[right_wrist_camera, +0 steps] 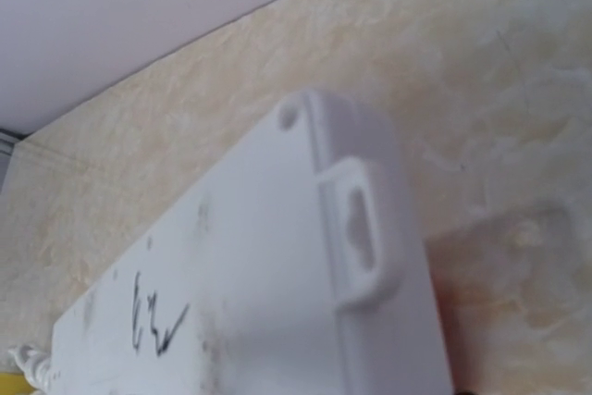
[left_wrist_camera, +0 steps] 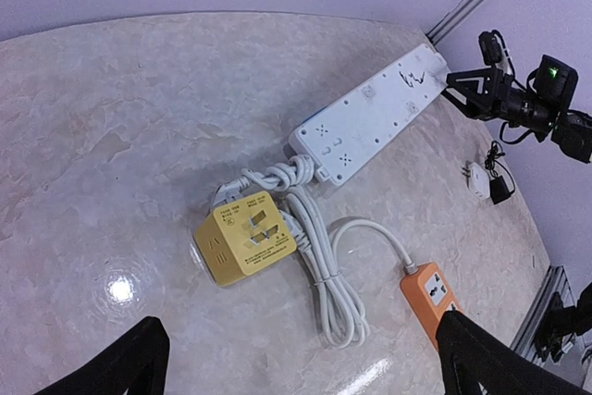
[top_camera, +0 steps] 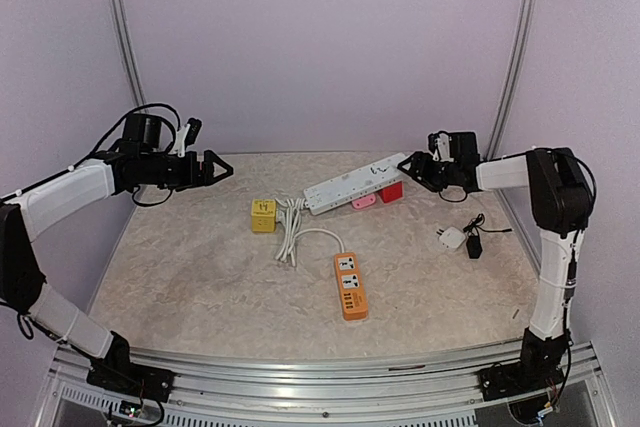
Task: Pull the plug off the socket
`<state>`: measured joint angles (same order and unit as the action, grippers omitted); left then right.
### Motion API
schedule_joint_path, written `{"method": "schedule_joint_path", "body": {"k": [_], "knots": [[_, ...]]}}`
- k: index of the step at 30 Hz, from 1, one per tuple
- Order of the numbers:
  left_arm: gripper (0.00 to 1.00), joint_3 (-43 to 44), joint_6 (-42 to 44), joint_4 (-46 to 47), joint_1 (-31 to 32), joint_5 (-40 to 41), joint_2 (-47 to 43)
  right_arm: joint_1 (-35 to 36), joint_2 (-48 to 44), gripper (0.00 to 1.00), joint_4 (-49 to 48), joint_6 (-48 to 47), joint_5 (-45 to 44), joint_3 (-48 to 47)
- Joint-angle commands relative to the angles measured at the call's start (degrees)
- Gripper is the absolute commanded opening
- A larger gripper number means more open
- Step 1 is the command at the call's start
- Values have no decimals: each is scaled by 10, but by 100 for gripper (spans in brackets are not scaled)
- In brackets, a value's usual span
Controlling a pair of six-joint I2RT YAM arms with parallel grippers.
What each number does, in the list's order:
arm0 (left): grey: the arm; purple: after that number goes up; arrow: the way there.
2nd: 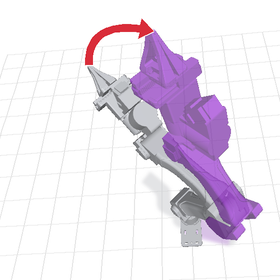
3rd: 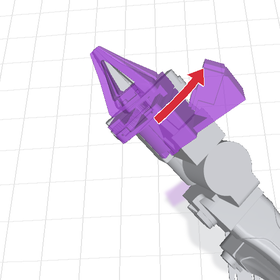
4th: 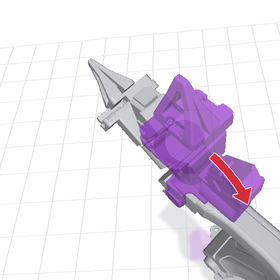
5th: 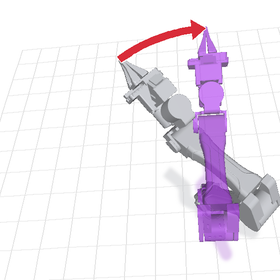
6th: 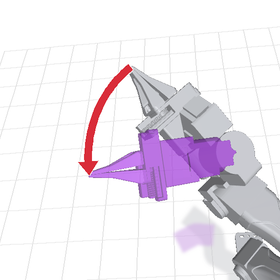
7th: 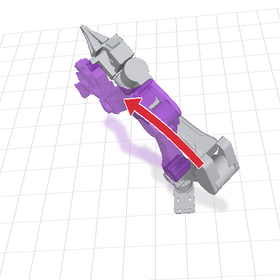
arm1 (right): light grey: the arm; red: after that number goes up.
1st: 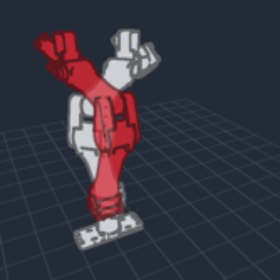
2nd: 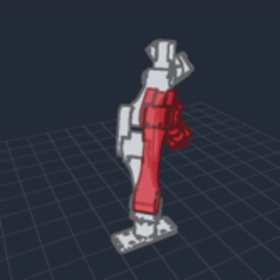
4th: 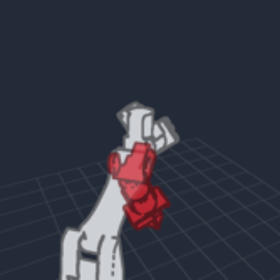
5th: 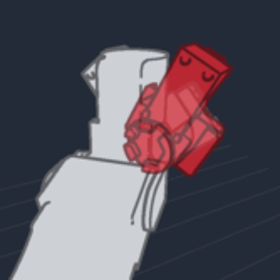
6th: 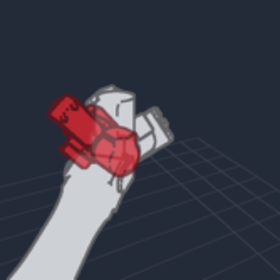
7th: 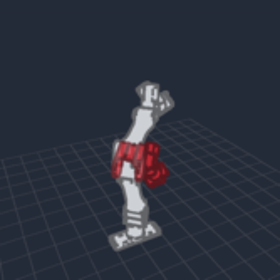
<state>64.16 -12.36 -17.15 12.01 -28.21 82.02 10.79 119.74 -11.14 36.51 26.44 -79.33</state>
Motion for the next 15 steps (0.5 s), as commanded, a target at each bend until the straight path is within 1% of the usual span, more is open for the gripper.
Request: {"method": "schedule_joint_path", "body": {"k": [1,4,6,15], "knots": [[99,-6,6,11,-3,-8,-13,-2,32,69,-26,24,25,-24],[99,-1,4,11,-4,-14,-9,-2,43,74,-24,30,21,-37],[99,-3,2,13,-4,-20,-9,-2,50,73,-25,33,19,-44],[99,-7,5,17,-3,-18,-16,-2,61,44,-76,78,27,-56]]}}
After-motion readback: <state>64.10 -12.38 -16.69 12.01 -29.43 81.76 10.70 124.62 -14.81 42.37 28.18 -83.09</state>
